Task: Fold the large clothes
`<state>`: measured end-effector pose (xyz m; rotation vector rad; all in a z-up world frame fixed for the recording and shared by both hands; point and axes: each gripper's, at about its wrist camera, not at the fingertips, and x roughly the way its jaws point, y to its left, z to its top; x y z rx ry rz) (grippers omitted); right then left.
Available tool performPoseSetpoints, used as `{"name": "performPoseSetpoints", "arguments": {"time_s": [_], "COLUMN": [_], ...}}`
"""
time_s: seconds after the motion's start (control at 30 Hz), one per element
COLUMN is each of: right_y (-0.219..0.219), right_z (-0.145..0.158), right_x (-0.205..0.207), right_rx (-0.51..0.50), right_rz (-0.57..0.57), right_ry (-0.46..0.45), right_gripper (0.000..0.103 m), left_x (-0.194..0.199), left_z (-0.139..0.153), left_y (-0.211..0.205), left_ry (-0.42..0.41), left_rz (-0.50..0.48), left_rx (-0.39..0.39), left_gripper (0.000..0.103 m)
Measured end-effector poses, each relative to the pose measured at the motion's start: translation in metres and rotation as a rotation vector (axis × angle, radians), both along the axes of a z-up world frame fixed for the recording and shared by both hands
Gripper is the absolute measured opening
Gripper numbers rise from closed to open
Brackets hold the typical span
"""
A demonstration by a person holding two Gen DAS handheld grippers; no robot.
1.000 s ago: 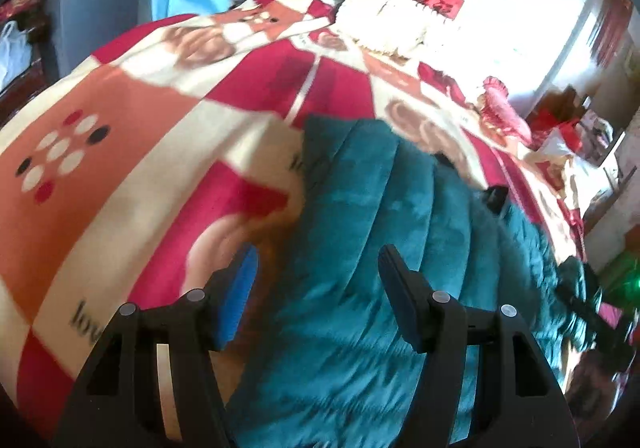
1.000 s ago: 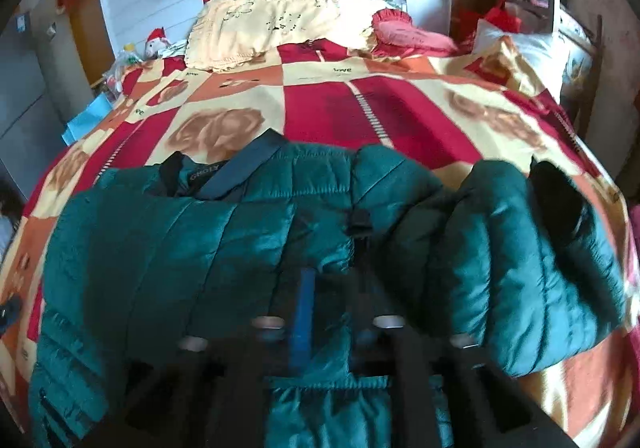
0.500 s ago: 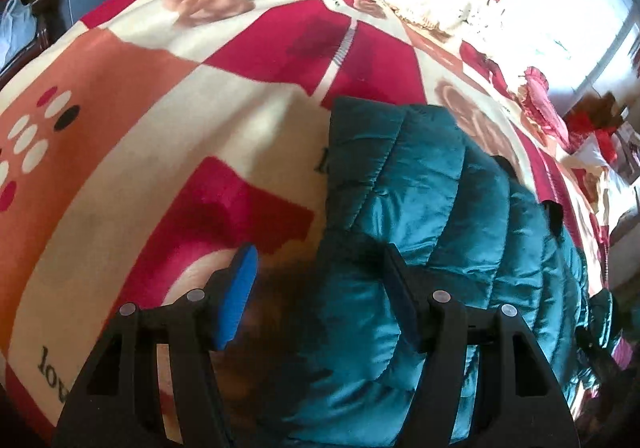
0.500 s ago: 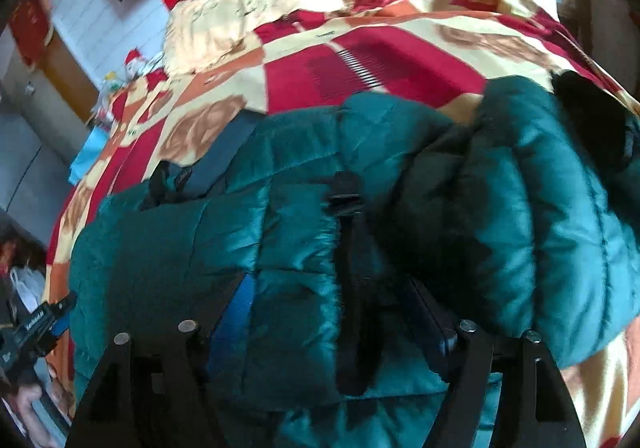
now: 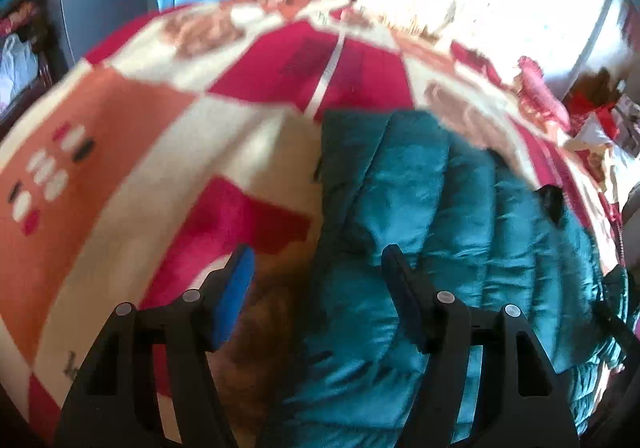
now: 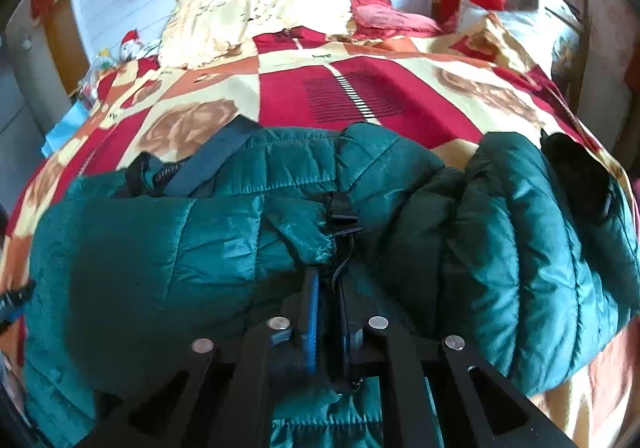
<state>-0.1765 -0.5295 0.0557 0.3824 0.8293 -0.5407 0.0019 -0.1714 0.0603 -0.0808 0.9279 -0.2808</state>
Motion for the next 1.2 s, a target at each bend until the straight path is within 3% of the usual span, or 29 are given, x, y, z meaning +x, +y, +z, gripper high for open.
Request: {"name": "performPoseSetpoints", "arguments": {"time_s": [0.07, 0.1, 0.13, 0.27, 0.37, 0.47, 0.67, 0.73, 0.93, 1.07, 1.2], "right_y": [-0.001, 0.001, 0.006, 0.032, 0.056, 0.071, 0.068, 0.055, 0.050, 0.063, 0.070], "right_z": [0.012, 0.017, 0.023, 0.036, 0.031, 0.019, -0.017, -0.025, -0.005, 0.013, 0.010], "right_x": [-0.010, -0.012, -0.015, -0.003, 0.021, 0.041, 0.071, 0.075, 0.055, 0.026, 0.008], "right_rx": [0.022, 0.021, 0.020, 0.020, 0.036, -0.027, -0.145, -0.118, -0.036, -0.067, -0.097], "right_rz": [-0.031, -0.035, -0.031, 0.065, 0.181, 0.236, 0.234, 0.197, 0.180, 0.219, 0.223], "right_ry": [-0.034, -0.061, -0.085, -0.115, -0.093, -0.064, 0.051, 0.059, 0.011, -0.033, -0.016], "right_gripper": [0.028, 0.046, 0.053, 0.053, 0.053, 0.053, 0.053, 0.053, 0.053, 0.053, 0.053], "left_x": [-0.007, -0.010, -0.010, -0.003, 0.009, 0.018, 0.015, 0.014, 0.010, 0.008, 0.006], "left_z": [0.014, 0.021, 0.025, 0.025, 0.011, -0.008, -0.020, -0.021, -0.023, -0.024, -0.024], "left_y": [-0.003, -0.007, -0.013, -0.048, -0.070, -0.079, -0.089, -0.089, -0.088, -0.089, -0.088], "left_ry": [-0.050, -0.068, -0.077, -0.059, -0.012, 0.043, -0.003, -0.009, -0.032, -0.038, -0.039], "left_rz": [-0.016, -0.031, -0.047, -0.113, -0.116, -0.095, -0.105, -0.101, -0.098, -0.093, -0.088], "left_rx": [-0.011, -0.017, -0.019, 0.006, 0.041, 0.074, 0.158, 0.157, 0.162, 0.164, 0.160], "left_gripper": [0.066, 0.066, 0.066, 0.066, 0.066, 0.066, 0.072, 0.072, 0.072, 0.073, 0.073]}}
